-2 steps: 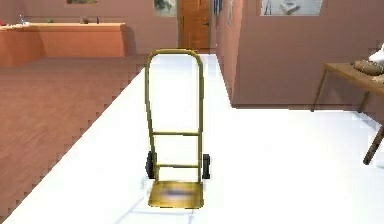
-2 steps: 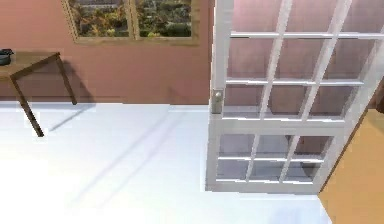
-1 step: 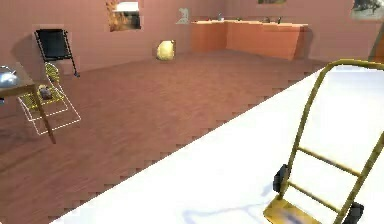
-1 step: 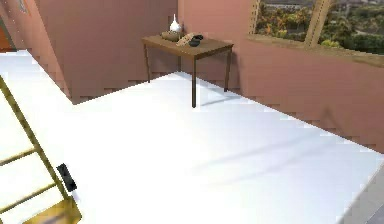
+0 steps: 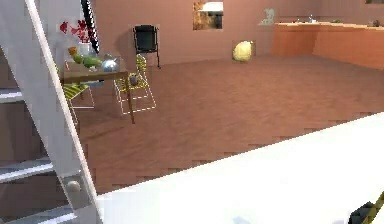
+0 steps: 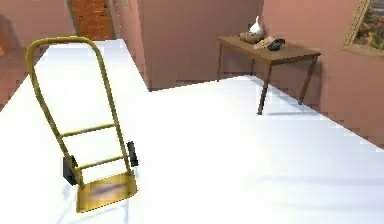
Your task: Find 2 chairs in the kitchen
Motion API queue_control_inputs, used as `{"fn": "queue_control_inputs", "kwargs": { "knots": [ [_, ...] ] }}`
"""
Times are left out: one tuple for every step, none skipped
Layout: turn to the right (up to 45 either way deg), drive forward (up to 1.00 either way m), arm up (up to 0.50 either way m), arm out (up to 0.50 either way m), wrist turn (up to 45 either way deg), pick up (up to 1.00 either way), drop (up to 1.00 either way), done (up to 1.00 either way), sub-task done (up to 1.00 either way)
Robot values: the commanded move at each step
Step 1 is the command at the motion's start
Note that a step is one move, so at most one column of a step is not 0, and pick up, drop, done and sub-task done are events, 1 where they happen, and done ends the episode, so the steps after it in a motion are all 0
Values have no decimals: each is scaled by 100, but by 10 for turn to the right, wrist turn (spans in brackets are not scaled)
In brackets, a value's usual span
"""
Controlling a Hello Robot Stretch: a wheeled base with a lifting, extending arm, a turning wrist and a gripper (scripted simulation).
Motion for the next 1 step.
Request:
{"fn": "queue_control_inputs", "kwargs": {
  "knots": [
    [0, 100, 0, 0, 0, 0, 0, 0, 0]
  ]
}}
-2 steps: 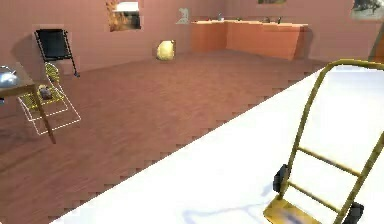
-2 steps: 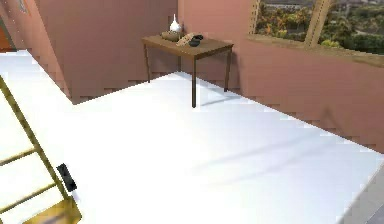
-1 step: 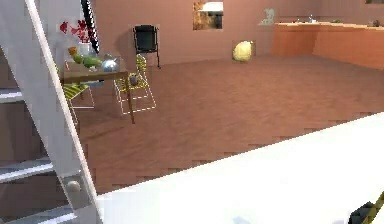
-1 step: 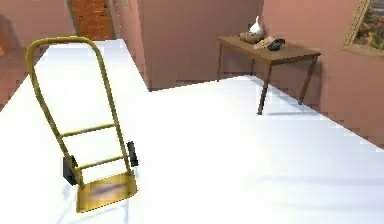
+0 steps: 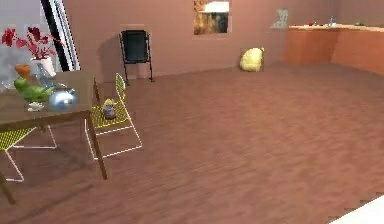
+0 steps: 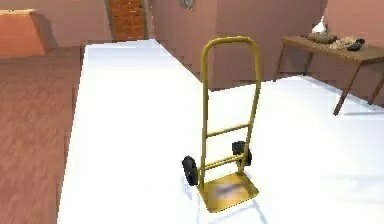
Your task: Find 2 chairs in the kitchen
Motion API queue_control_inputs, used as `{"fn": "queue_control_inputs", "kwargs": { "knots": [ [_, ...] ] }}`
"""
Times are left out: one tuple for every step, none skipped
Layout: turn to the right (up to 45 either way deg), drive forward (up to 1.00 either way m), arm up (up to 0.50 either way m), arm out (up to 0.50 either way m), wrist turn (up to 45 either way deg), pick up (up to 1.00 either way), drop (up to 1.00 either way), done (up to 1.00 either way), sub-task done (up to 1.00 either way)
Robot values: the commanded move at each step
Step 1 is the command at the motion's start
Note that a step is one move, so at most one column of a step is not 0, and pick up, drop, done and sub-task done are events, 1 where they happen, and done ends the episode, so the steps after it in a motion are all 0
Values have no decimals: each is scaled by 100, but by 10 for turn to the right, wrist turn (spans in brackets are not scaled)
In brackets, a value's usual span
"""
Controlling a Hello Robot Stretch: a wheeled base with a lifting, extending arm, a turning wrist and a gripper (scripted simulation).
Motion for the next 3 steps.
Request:
{"fn": "queue_control_inputs", "kwargs": {
  "knots": [
    [-210, 0, 0, 0, 0, 0, 0, 0, 0],
    [0, 5, 0, 0, 0, 0, 0, 0, 0],
    [-120, 0, 0, 0, 0, 0, 0, 0, 0]
  ]
}}
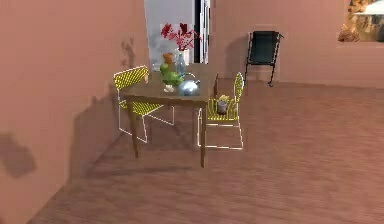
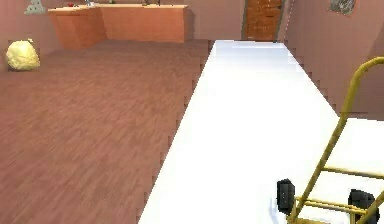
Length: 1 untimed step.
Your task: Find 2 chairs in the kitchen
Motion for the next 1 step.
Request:
{"fn": "queue_control_inputs", "kwargs": {
  "knots": [
    [0, 100, 0, 0, 0, 0, 0, 0, 0]
  ]
}}
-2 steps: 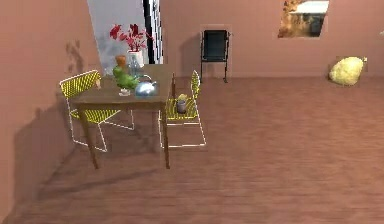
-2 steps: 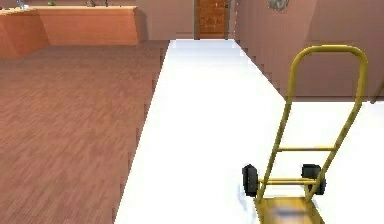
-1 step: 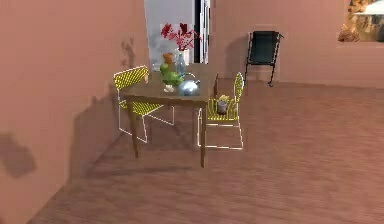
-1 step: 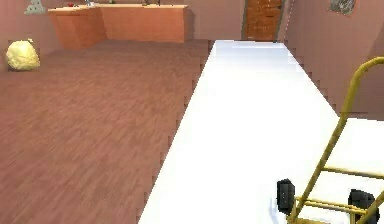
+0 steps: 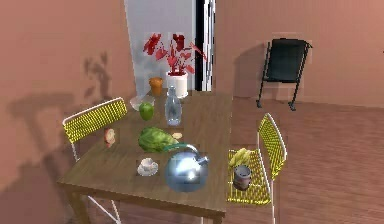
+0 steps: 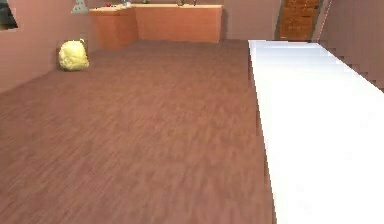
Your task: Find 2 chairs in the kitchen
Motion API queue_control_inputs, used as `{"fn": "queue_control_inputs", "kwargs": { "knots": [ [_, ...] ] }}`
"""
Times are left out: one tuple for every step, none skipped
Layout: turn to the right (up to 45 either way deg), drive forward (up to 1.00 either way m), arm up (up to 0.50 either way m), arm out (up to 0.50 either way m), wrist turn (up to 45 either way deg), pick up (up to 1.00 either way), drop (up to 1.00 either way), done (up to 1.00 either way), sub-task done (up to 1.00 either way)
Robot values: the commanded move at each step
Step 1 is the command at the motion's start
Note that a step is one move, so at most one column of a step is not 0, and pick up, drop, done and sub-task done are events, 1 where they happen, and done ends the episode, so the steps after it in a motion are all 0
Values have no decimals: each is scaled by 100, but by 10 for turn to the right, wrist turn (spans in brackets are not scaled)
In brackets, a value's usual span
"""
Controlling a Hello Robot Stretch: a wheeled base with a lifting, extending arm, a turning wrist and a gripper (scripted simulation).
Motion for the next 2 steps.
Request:
{"fn": "queue_control_inputs", "kwargs": {
  "knots": [
    [-180, 0, 0, 0, 0, 0, 0, 0, 0],
    [0, 5, 0, 0, 0, 0, 0, 0, 0]
  ]
}}
